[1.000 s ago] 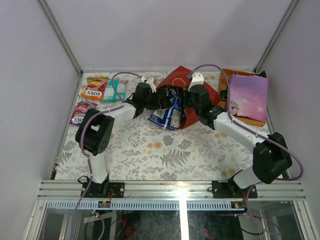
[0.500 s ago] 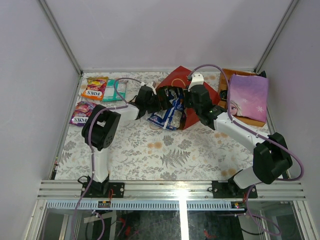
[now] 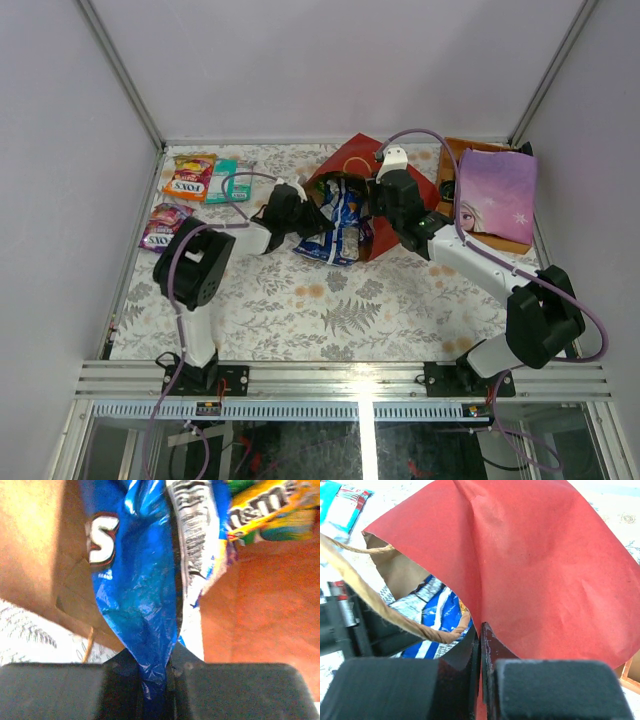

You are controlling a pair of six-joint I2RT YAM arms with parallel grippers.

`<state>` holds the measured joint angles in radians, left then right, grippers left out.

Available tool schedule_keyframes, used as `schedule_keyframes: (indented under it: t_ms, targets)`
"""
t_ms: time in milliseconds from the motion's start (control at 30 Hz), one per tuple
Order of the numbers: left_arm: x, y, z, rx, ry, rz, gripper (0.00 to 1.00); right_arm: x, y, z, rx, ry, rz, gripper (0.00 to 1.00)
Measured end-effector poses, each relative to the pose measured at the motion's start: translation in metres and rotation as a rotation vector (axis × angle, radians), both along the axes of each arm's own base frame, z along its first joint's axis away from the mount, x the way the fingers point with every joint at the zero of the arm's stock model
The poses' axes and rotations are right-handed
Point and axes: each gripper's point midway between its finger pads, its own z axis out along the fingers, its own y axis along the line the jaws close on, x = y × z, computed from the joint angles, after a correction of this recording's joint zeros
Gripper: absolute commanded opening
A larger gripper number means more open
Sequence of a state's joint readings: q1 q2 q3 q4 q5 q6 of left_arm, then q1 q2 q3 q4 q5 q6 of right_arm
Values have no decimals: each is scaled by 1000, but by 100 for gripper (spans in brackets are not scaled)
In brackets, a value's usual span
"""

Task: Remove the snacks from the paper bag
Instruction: Take out the snack from the paper bag, then place the snack at the center of the board.

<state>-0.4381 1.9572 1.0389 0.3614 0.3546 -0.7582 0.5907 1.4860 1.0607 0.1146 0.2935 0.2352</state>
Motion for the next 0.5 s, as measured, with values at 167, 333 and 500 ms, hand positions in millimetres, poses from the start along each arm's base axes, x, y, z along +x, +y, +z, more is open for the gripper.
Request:
schedule_keyframes:
  t_ms: [167,333,500]
  targets:
    - [-13,13,49,-50,-72,6,0,0,0,0,0,0,0,0]
    - [-30,22,103,-77,-190,-27,0,0,0,0,0,0,-1,0]
    - [-67,41,128,-47,-265,-55,0,0,0,1,1,-2,-1,0]
